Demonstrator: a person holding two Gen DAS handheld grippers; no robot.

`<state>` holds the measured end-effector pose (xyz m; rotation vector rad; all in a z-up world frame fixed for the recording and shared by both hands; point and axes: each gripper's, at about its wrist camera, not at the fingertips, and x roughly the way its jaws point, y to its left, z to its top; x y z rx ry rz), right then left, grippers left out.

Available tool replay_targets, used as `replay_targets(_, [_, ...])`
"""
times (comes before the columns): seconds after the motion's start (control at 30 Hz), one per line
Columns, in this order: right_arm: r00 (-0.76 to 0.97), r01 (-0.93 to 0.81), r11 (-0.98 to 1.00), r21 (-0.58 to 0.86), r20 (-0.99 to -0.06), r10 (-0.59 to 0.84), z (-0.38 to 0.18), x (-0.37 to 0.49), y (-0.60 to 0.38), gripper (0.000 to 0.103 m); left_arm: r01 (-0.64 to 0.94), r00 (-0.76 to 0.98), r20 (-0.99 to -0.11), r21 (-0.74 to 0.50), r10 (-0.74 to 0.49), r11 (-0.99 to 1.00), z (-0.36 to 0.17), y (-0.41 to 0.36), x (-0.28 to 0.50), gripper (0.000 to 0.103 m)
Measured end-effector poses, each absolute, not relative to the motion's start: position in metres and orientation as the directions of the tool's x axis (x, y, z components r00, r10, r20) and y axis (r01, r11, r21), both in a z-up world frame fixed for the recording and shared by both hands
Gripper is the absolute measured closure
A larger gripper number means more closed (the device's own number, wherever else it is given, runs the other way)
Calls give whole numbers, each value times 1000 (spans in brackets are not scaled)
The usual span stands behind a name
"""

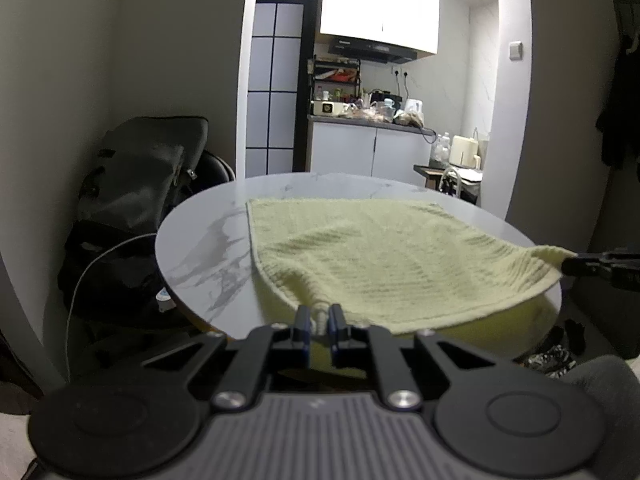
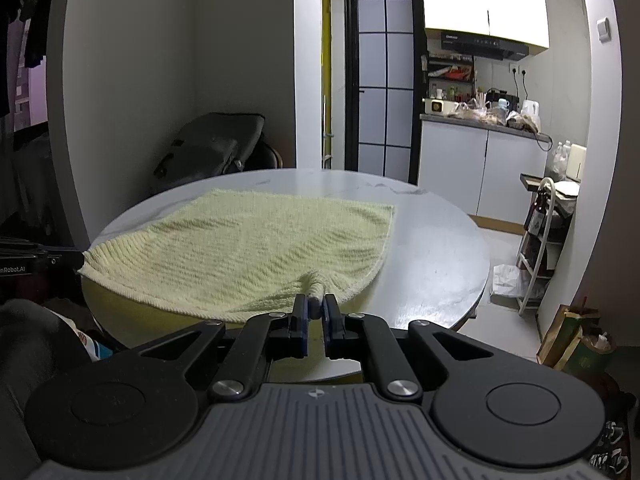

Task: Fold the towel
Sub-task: 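Lift the grasped towel edge upward with both grippers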

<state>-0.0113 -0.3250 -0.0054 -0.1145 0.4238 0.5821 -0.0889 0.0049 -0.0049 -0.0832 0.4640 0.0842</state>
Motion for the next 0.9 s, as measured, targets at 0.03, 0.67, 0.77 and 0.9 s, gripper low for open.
replay_targets(0.03, [755,-554,832,14,-412,510,-3,-13,-326,95,-100,893,-445,-60,63,993,-3,4,-90,93])
replay_targets(0.67, [781,-547,837,25,-343,521,17,-33,-342,95,-115,921,-379,-46,89,992,24,-6,-104,102])
replay_targets(0.77, [783,-547,837,30,-335,524,18,-32,-340,95,-119,922,-377,-47,93,992,25,-4,-102,102])
replay_targets(0.9, [784,-543,839,29,-341,519,16,-30,-338,95,-101,912,-402,-31,80,994,17,-5,-101,102])
